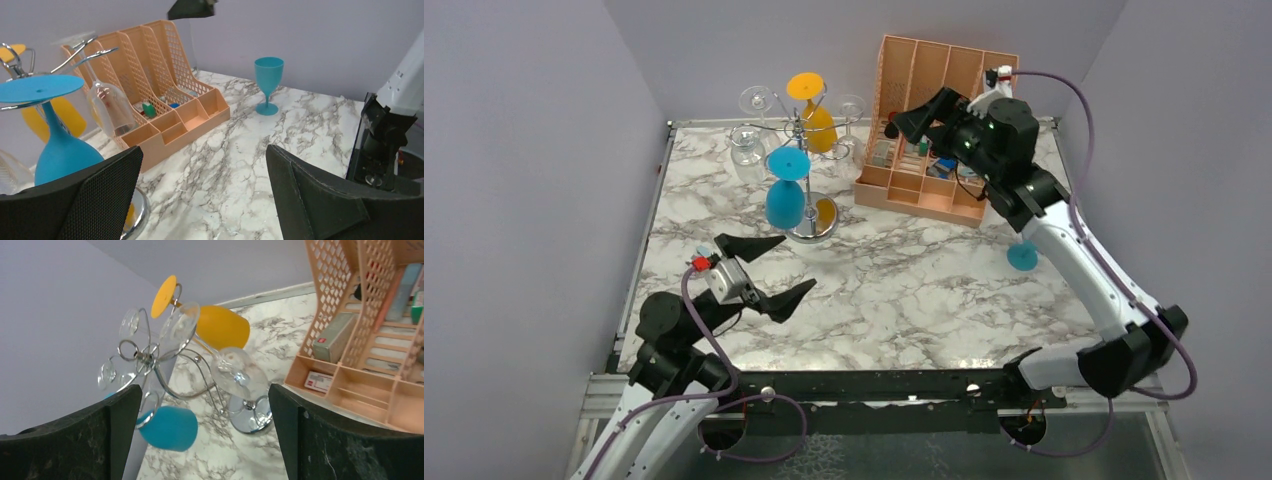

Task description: Place the wine glass upside down on the wine glass rack

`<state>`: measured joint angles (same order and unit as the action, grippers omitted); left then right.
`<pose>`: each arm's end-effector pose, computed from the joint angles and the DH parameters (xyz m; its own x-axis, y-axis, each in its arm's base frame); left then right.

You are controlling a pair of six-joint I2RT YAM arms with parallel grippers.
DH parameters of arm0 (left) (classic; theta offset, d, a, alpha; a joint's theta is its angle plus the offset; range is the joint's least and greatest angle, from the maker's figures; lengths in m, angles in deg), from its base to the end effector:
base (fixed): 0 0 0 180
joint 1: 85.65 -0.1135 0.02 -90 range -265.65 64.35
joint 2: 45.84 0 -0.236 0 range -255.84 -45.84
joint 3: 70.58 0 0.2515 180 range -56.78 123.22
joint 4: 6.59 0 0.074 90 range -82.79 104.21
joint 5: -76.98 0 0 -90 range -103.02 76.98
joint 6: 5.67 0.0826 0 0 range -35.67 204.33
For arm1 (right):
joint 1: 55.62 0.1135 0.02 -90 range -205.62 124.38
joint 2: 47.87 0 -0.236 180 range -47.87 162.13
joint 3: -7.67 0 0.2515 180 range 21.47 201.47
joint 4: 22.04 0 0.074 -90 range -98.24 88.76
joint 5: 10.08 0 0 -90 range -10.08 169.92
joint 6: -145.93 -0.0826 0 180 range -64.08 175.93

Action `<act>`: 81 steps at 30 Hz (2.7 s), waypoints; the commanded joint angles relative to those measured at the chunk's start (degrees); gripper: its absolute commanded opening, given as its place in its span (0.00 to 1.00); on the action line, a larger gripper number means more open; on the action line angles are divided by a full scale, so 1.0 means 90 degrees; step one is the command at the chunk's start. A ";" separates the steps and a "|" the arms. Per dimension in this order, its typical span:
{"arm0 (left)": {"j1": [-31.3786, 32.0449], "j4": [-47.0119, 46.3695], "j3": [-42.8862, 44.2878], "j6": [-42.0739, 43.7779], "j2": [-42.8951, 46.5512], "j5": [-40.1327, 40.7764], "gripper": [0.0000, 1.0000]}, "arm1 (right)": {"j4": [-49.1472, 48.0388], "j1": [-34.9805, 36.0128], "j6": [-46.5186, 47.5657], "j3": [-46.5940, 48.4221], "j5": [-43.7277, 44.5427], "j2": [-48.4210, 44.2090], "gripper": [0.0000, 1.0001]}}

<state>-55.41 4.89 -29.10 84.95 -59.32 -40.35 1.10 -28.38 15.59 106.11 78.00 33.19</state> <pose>0.1138 -0.1102 0.3285 0.2546 -0.1373 -0.9573 0.8250 0.5473 0.1409 0.3358 0.1760 0.4060 -0.3833 0.5303 -0.7562 -0.3135 0.6954 0.6466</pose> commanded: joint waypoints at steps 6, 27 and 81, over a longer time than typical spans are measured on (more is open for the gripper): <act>0.0029 0.1014 0.1157 -0.0943 -0.1253 0.0947 0.99 | 0.2022 -0.0029 0.1311 -0.1091 0.0254 -0.1970 1.00; 0.0029 0.1523 0.0862 -0.0636 -0.1049 0.1941 0.99 | 0.4454 -0.0034 0.2150 -0.2038 0.3269 -0.2391 0.84; 0.0029 0.0940 0.0096 -0.0383 -0.0118 0.1428 0.99 | 0.3861 -0.2031 0.2666 -0.1760 0.4094 0.0147 0.20</act>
<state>-55.41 14.98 -27.35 80.82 -61.31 -26.61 34.94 -46.37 39.59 88.08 115.09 33.26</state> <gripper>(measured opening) 0.990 0.246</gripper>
